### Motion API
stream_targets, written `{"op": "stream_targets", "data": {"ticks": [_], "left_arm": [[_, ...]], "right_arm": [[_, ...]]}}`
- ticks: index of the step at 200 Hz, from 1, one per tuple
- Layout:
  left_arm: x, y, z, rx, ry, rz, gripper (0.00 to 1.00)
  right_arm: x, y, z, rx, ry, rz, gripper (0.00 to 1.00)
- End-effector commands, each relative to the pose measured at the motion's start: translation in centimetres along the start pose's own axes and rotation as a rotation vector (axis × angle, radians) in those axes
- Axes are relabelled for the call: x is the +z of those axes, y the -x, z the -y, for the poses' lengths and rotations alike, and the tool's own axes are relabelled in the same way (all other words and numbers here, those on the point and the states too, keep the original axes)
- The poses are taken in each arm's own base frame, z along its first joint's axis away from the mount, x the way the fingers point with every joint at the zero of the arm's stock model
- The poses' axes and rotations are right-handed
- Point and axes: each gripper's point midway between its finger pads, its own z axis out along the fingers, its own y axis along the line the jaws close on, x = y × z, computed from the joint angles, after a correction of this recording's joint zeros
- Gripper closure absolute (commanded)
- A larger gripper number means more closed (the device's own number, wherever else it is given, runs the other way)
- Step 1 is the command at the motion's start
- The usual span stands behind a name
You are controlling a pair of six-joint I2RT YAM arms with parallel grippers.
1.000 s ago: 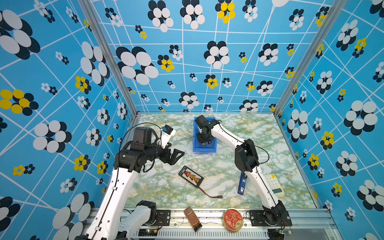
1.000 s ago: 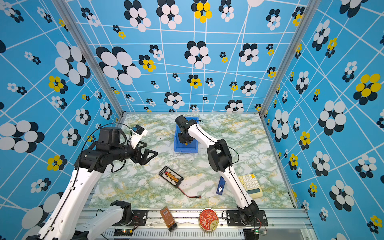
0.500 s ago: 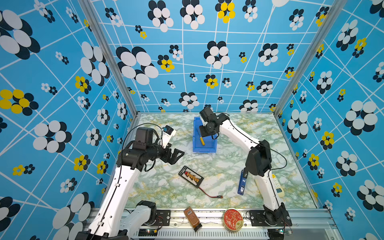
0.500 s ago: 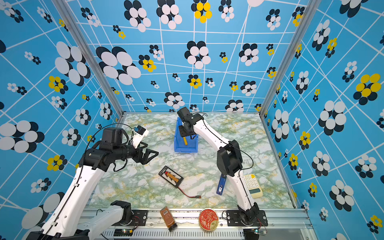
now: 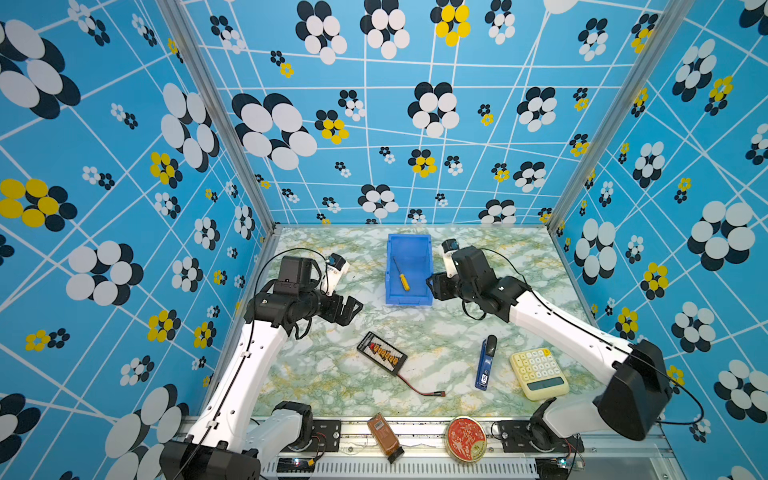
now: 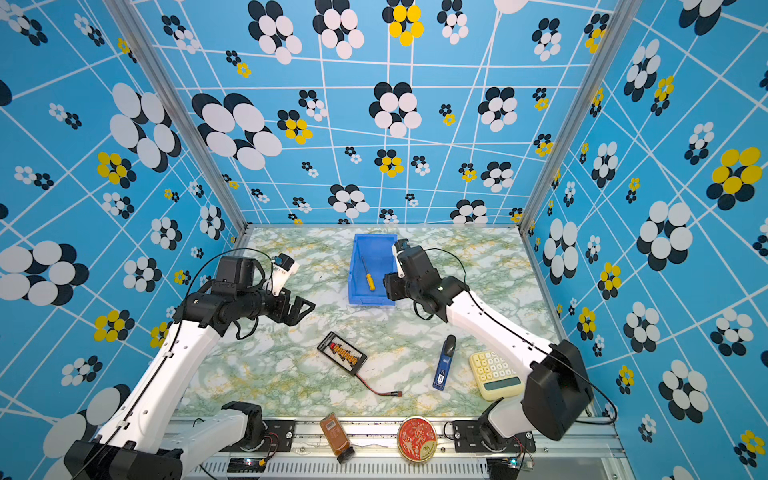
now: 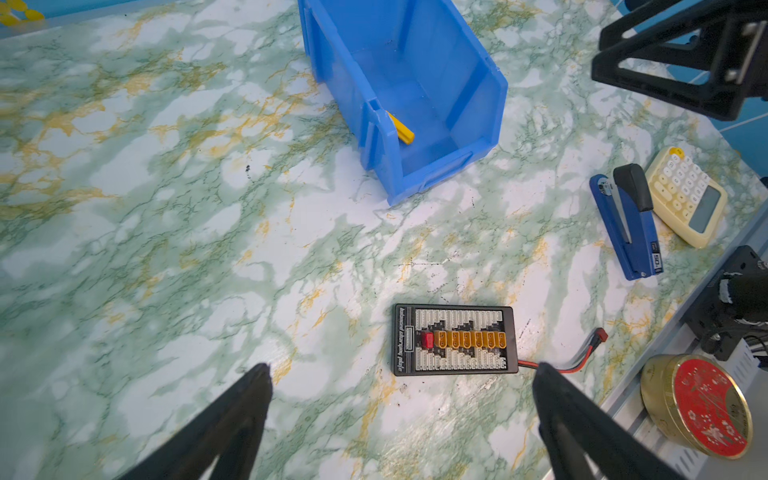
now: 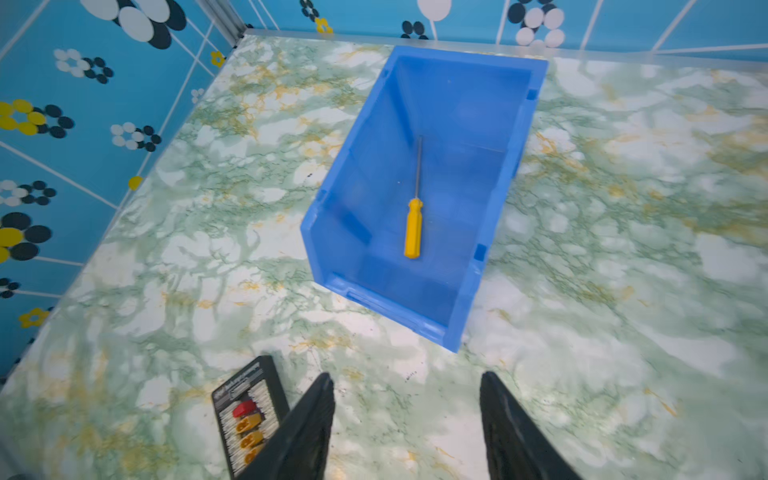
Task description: Put the screwdriver in the bin
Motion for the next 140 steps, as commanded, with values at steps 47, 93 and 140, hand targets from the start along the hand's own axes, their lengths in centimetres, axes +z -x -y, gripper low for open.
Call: {"op": "stream_targets", "data": {"ticks": [47, 93, 140], "left_arm": [[2.3, -1.8, -2.5, -0.071, 0.114, 0.019, 0.01], [5.2, -2.4, -5.5, -0.164, 0.196, 0.010, 0.01], [6.2, -1.7, -8.5, -0.174, 0.318, 0.167, 0.01]], "right_arm": [[-4.8, -2.4, 6.3, -0.011, -0.221, 0.217, 0.37], [-5.9, -3.8, 7.7, 0.018, -0.222, 0.367, 0.33], [-8.4, -5.6, 12.5, 0.059, -0.458, 0.442, 0.26]]}}
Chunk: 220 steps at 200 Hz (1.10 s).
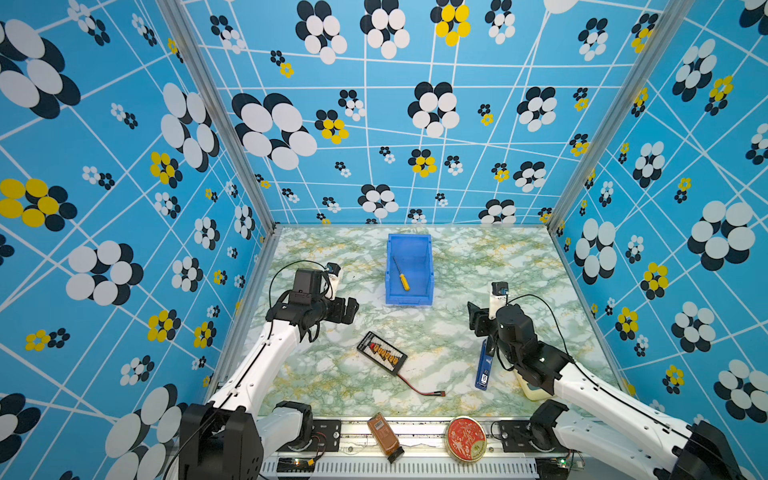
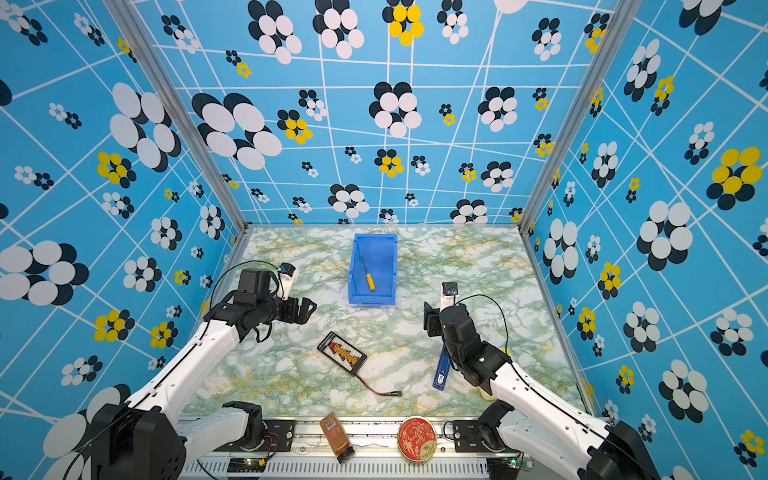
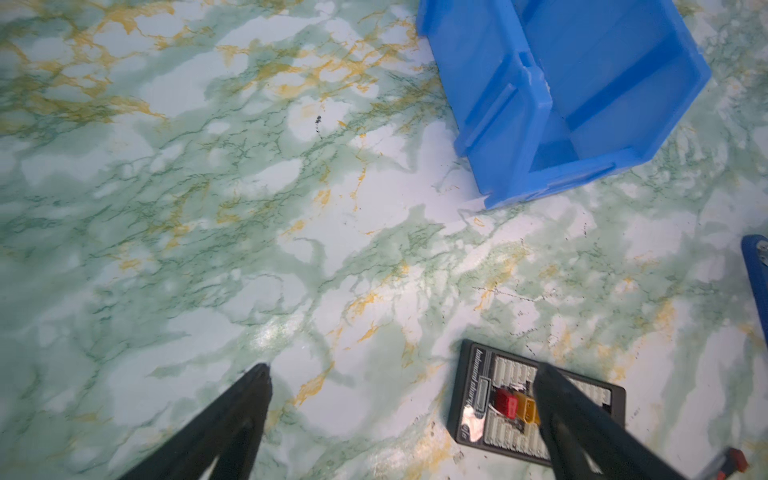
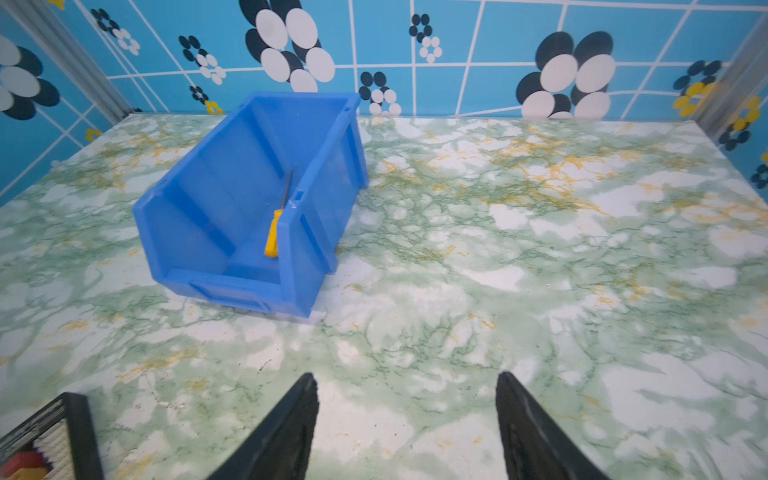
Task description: Put the screwdriver in the bin
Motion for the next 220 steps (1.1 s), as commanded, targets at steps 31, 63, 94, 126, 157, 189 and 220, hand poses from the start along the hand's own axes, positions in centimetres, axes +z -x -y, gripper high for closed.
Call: {"op": "stream_targets", "data": {"ticks": [31, 63, 94, 126, 157, 189, 220], "left_arm": [[0.6, 3.2, -5.1, 0.012, 0.241, 0.280, 0.01], [-0.6, 3.7, -9.3, -0.058, 0.388, 0.461, 0.01], [-1.6, 2.6, -11.4, -0.135, 0.383, 0.570, 0.01], [-1.7, 2.2, -10.5, -0.104, 0.324, 0.656, 0.01], [-0.9, 2.2, -9.8, -0.072, 0.276, 0.694, 0.01], [0.1, 2.0, -10.4, -0.065, 0.291, 0.708, 0.01], [0.7, 1.5, -10.1, -0.043, 0.269, 0.730, 0.01]], "right_arm": [[-1.9, 1.5, 5.8, -0.011, -0.283, 0.123, 0.18], [-2.6, 0.4, 6.4, -0.030, -0.270, 0.172, 0.10], [-3.7, 0.3, 7.7, -0.025, -0.302, 0.248, 0.09], [-3.9, 0.7, 9.9, 0.000, -0.391, 0.246, 0.08], [-3.2, 0.5, 10.8, -0.021, -0.431, 0.229, 0.08], [-2.3, 0.4, 11.1, -0.056, -0.421, 0.222, 0.07], [-1.1, -0.7, 12.2, -0.053, -0.431, 0.207, 0.05]]}}
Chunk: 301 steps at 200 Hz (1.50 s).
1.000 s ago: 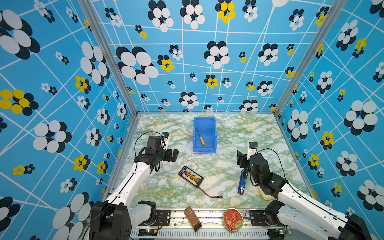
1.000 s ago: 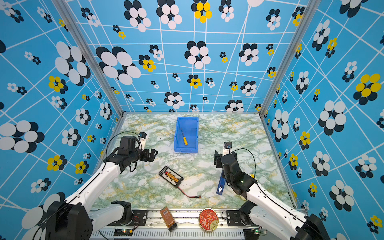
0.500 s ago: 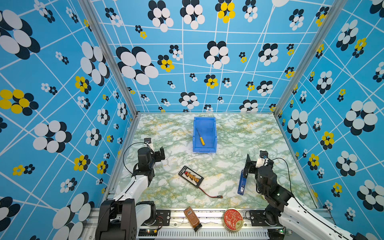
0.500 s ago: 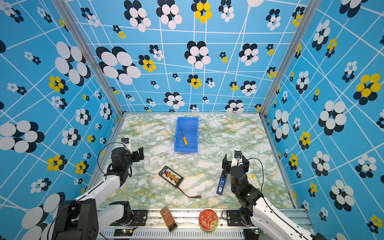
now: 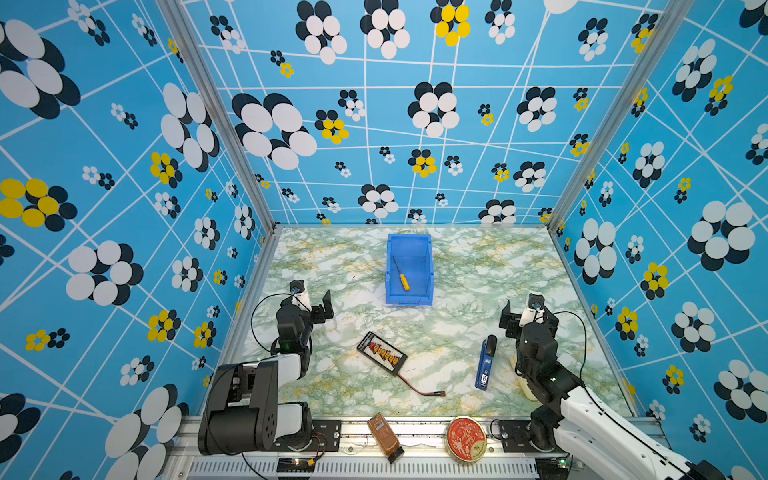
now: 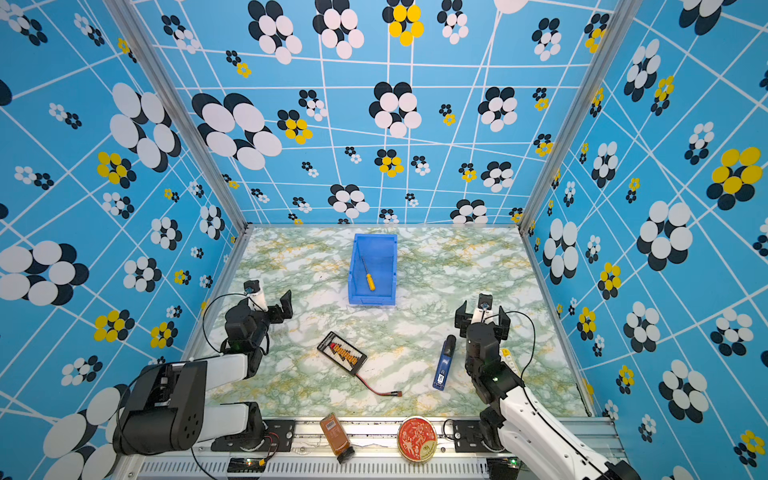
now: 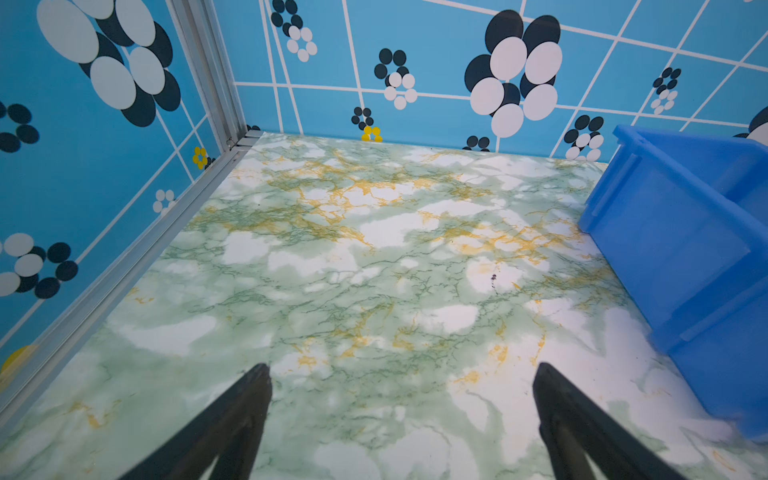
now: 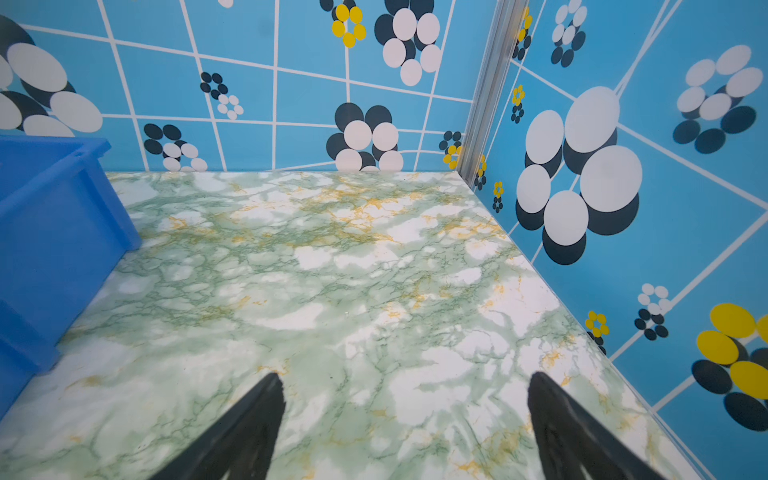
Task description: Put the screwdriver in the bin
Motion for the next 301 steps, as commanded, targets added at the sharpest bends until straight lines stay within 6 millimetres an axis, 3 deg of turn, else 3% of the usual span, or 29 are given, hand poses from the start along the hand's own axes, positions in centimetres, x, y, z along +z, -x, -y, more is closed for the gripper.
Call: {"op": "stream_targets", "data": {"ticks": [1, 68, 90, 106, 111, 128, 149, 155, 171, 301], "left_arm": [[-0.3, 1.3, 0.6, 0.014, -0.036, 0.099, 0.01], [0.3, -1.1, 0.3, 0.020, -0.024, 0.091, 0.01], [0.4, -0.9, 0.5, 0.024, -0.030, 0.094, 0.01], [0.4, -1.0, 0.3, 0.020, -0.022, 0.093, 0.01], [0.4, -1.0, 0.3, 0.019, -0.019, 0.092, 0.01], [0.4, -0.9, 0.1, 0.015, -0.008, 0.094, 0.01], [0.4, -0.9, -0.9, -0.009, 0.050, 0.097, 0.01], [0.3, -0.9, -1.2, -0.018, 0.069, 0.098, 0.01], [0.2, -1.0, -1.8, -0.032, 0.100, 0.101, 0.01], [0.2, -0.9, -1.8, -0.033, 0.100, 0.102, 0.01]], "right_arm": [[0.7, -0.1, 0.0, 0.011, 0.013, 0.027, 0.05], [4.1, -1.8, 1.6, 0.108, -0.005, 0.013, 0.03], [5.8, -2.5, 2.0, 0.109, -0.024, -0.003, 0.02], [7.0, -2.2, 1.3, 0.111, -0.009, -0.007, 0.02], [7.6, -2.2, 2.2, 0.119, -0.036, -0.009, 0.02], [9.2, -2.4, 1.1, 0.103, -0.005, -0.024, 0.02], [11.2, -4.7, -0.9, 0.052, 0.057, -0.078, 0.02], [11.6, -4.3, -1.2, 0.045, 0.064, -0.047, 0.02], [11.9, -4.9, -1.5, 0.036, 0.080, -0.143, 0.02], [12.1, -4.9, -1.2, 0.048, 0.072, -0.120, 0.01]]}}
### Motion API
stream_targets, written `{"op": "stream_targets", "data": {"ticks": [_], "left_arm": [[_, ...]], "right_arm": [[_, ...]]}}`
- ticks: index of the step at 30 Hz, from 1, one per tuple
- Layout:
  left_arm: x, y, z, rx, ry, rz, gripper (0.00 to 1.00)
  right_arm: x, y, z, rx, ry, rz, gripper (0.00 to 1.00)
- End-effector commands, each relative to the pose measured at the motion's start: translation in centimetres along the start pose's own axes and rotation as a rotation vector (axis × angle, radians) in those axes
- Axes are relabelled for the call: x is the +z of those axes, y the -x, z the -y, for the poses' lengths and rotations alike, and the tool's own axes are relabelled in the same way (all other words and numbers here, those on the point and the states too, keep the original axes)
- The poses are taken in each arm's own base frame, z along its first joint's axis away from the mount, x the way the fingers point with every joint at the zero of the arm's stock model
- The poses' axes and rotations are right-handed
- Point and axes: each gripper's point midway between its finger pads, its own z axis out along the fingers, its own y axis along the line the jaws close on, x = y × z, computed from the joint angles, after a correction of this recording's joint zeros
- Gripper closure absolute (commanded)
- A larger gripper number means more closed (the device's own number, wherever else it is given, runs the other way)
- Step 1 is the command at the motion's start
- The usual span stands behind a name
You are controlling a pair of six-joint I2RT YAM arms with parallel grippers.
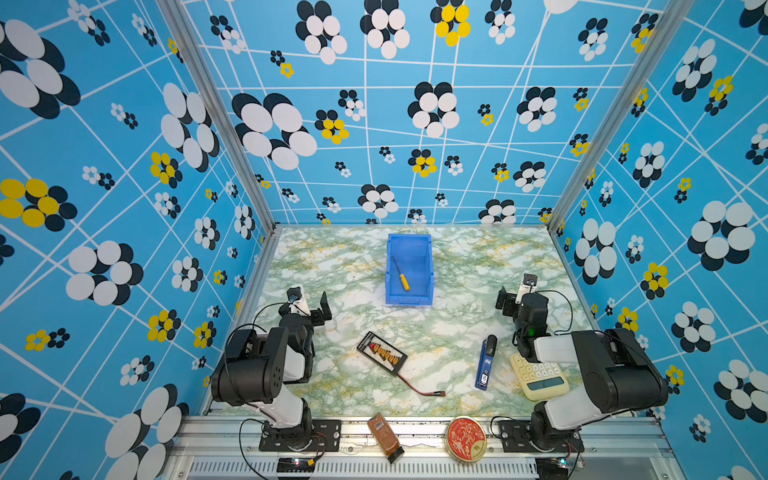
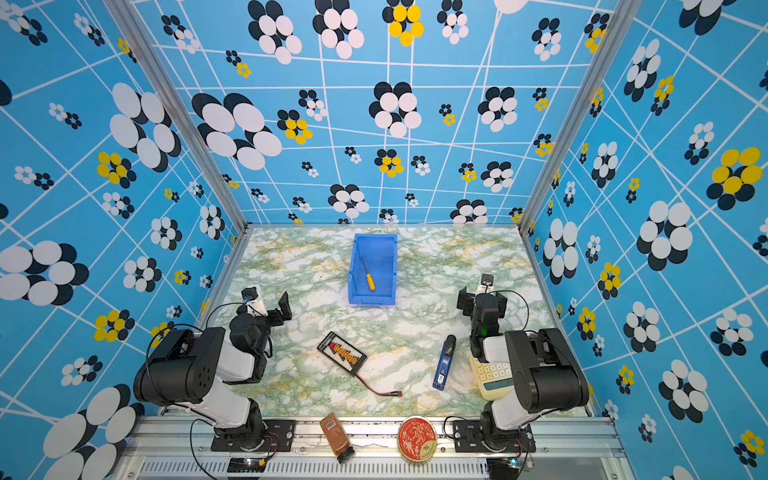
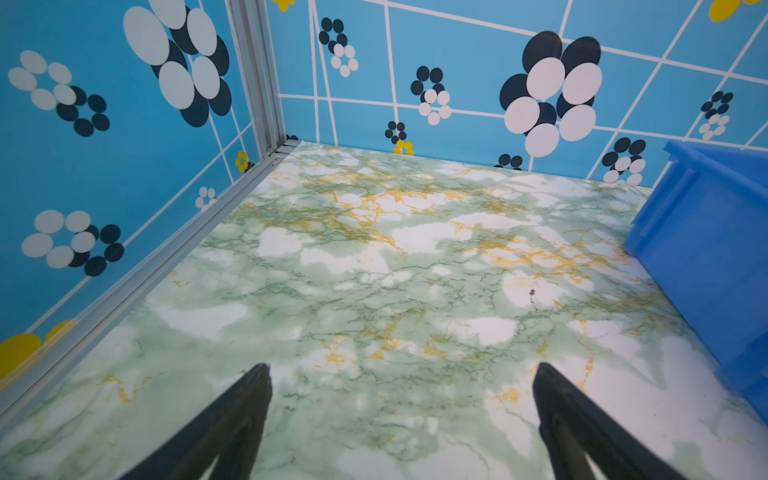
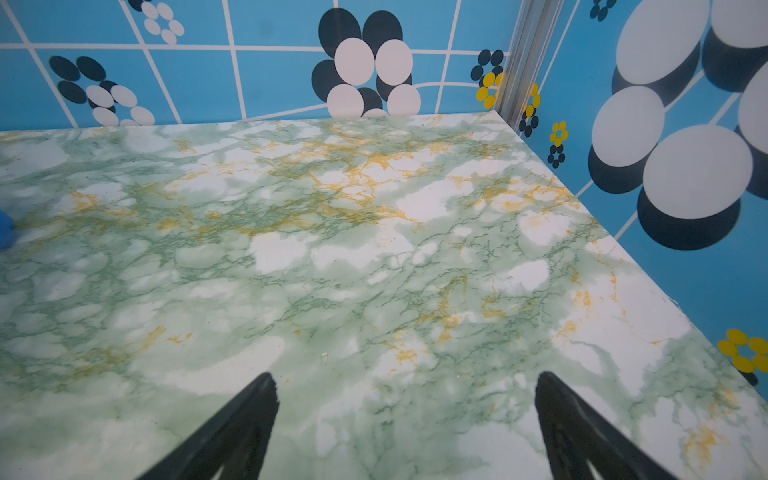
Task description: Put the screwdriver in the bin
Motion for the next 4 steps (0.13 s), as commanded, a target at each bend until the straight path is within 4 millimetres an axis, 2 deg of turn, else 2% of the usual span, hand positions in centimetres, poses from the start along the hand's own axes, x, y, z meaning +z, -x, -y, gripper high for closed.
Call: {"op": "stream_targets", "data": {"ticks": [1, 4], "left_arm": [[0.07, 0.57, -0.07, -0.012, 0.009, 0.025, 0.01], [0.07, 0.58, -0.06, -0.012, 0.008, 0.025, 0.01]], "right_arm": [[0.27, 0.76, -0.09, 0.003, 0.007, 0.017, 0.01], [0.28, 0.82, -0.12, 0.004, 0.008, 0.018, 0.01]]}}
